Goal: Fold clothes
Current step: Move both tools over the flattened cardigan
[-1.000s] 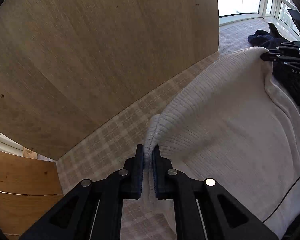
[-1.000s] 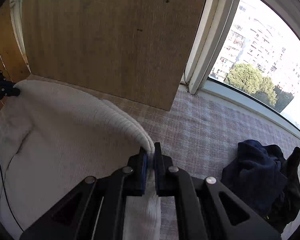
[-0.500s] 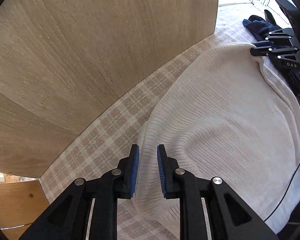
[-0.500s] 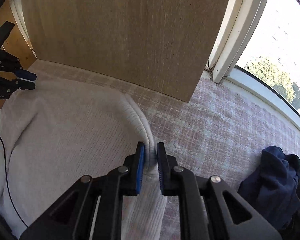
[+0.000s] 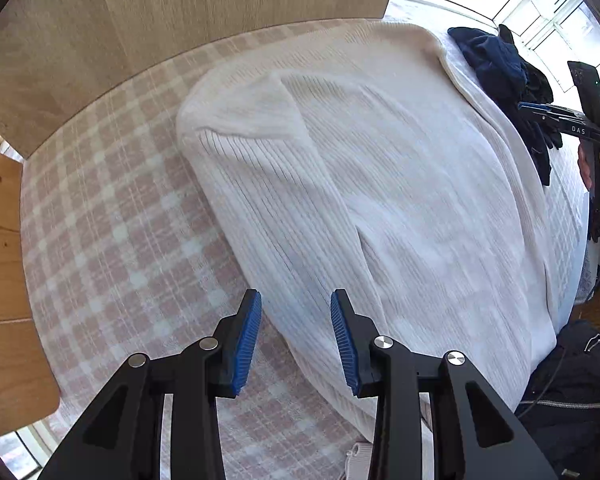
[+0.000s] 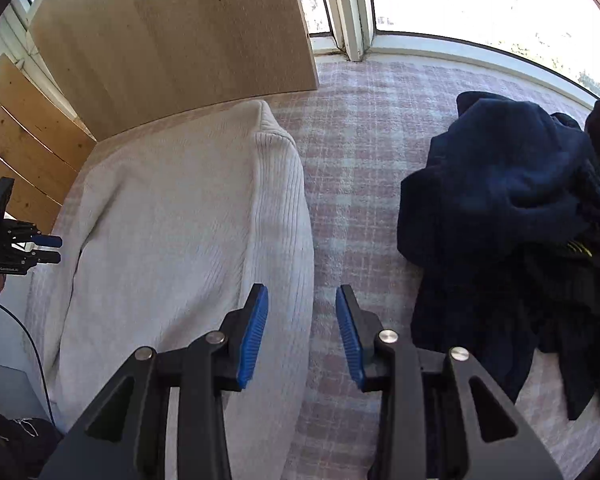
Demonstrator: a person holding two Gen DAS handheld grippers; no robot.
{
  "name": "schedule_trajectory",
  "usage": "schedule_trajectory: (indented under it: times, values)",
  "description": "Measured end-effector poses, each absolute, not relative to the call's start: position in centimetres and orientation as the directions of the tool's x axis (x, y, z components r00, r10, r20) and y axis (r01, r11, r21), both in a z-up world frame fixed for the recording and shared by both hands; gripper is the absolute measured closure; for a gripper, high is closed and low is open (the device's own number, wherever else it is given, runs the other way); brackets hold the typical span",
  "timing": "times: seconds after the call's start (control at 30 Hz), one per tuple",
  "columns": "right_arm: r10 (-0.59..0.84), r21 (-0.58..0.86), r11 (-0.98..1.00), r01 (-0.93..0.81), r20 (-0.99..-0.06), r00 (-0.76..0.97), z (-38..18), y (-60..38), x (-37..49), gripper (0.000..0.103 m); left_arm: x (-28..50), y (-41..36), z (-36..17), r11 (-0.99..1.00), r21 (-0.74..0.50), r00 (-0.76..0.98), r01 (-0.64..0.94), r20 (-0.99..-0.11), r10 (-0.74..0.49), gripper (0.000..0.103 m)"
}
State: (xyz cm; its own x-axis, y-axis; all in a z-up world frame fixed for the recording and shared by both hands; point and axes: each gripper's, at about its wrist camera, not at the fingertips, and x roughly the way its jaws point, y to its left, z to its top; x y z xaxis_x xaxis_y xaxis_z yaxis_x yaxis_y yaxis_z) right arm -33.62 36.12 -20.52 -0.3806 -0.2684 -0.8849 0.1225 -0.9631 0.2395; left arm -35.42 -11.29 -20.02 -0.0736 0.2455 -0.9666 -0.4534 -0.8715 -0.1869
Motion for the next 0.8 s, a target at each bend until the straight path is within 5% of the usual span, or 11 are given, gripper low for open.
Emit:
schedule_trajectory:
  times: [0.2, 0.5, 0.8]
  values:
    - [-0.27, 0.241, -0.962, 0.124, -0.893, -0.359, -21.3, 35.3, -31.9, 0.068, -34.8, -11.8, -21.2, -0.893, -0.255, -0.092, -0.371, -0.947, 0.308, 0.067]
    - [-0.238, 0.177, -0.963, 0.205, -0.914, -0.328, -20.6, 32.2, -32.5, 0.067, -34.2, -12.4, -21.6, -0.896, -0.259, -0.129, -0.361, -0.938, 0.323, 0.088]
    - [-0.168, 0.081, -0.954, 0.288, -0.941, -0.294, -20.8, 28.9, -33.0, 0.067, -34.0, -12.1, -21.2, -0.891, -0.24, -0.13, -0.385, -0.942, 0.309, 0.09]
